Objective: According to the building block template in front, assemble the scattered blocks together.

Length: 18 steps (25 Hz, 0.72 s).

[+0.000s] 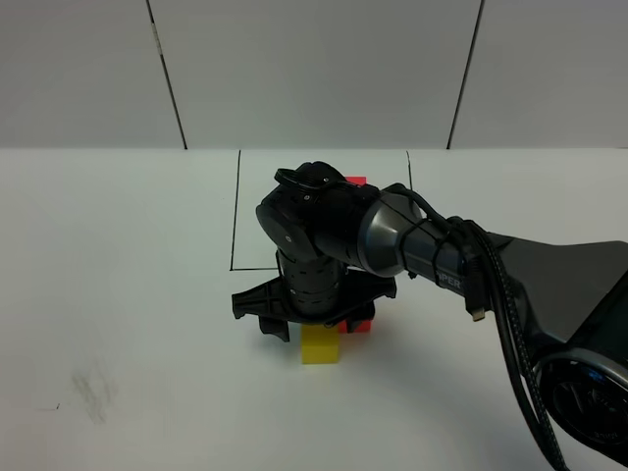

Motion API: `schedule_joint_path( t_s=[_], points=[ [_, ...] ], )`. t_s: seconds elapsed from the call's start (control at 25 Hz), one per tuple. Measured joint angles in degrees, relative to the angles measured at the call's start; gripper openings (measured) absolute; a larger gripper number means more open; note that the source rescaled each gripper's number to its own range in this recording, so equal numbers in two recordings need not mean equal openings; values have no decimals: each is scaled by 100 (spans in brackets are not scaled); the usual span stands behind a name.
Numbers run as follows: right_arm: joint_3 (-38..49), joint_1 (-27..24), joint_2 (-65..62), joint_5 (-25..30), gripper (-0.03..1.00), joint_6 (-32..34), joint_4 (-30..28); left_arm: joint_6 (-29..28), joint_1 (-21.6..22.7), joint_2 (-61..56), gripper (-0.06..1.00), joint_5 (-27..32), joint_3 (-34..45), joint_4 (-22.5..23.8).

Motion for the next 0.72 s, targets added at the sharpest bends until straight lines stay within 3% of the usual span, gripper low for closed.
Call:
schedule_joint_path(
  t_s=[0.2,0.36,0.56,0.72],
  points=[
    [-12,0,-226,381,79,-12,14,0,0,0,37,0,0,0],
    [-18,0,-712,692,96,-18,-597,0,0,0,37,0,0,0],
    [-18,-186,-1213,722,100,-44,-1689,0,0,0,37,0,0,0],
    [-18,-849,-1564,721,100,-675,-2091,0,0,0,37,0,0,0]
  ],
)
